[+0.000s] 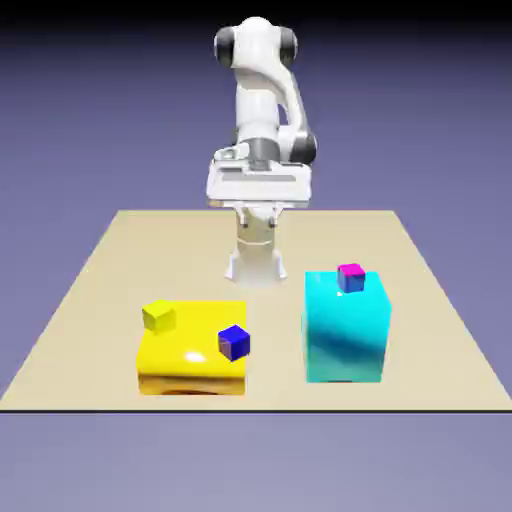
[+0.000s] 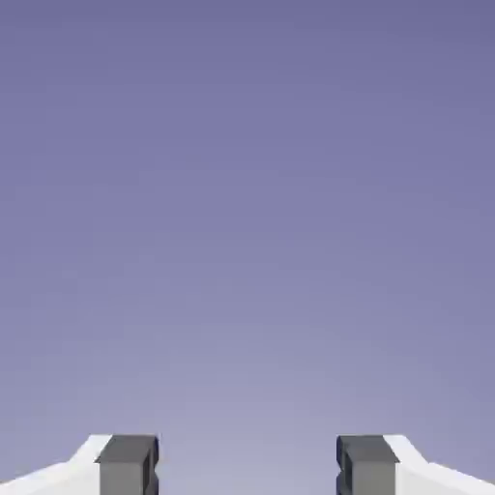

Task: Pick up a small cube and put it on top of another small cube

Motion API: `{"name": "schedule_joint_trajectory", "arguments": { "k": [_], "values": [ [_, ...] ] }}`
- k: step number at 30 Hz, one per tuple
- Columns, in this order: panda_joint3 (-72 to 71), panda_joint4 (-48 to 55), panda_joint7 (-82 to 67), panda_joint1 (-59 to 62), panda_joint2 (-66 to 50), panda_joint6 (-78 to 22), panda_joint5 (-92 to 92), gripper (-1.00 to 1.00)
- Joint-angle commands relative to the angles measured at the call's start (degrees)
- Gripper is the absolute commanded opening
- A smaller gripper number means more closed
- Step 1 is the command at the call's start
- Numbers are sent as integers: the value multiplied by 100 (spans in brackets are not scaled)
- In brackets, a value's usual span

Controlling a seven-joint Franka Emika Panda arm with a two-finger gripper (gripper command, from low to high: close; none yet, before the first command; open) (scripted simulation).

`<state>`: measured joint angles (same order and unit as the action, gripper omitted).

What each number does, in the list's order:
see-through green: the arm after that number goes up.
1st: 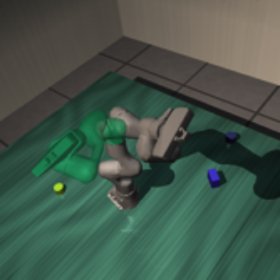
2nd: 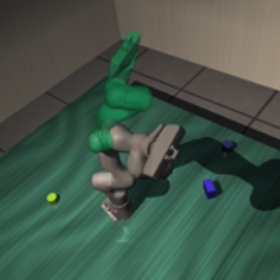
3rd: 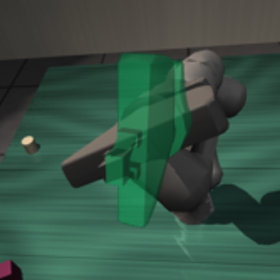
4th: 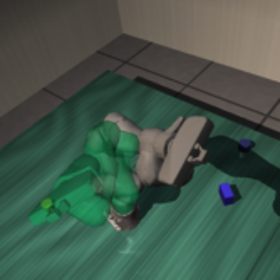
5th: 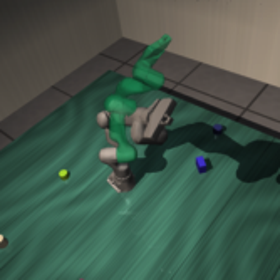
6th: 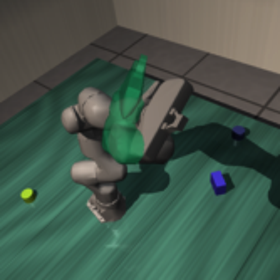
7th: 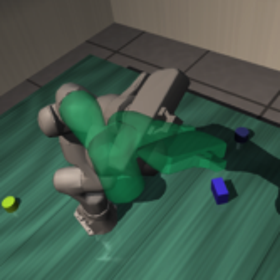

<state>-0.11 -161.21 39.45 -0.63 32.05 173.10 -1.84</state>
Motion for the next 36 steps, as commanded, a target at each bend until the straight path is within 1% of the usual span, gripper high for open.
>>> {"name": "schedule_joint_trajectory", "arguments": {
  "k": [1,36],
  "values": [
    [-9,-17,-250,5,-51,-75,-153,0],
    [-318,-627,-8971,182,-1823,-2703,-5498,0]
  ]
}}
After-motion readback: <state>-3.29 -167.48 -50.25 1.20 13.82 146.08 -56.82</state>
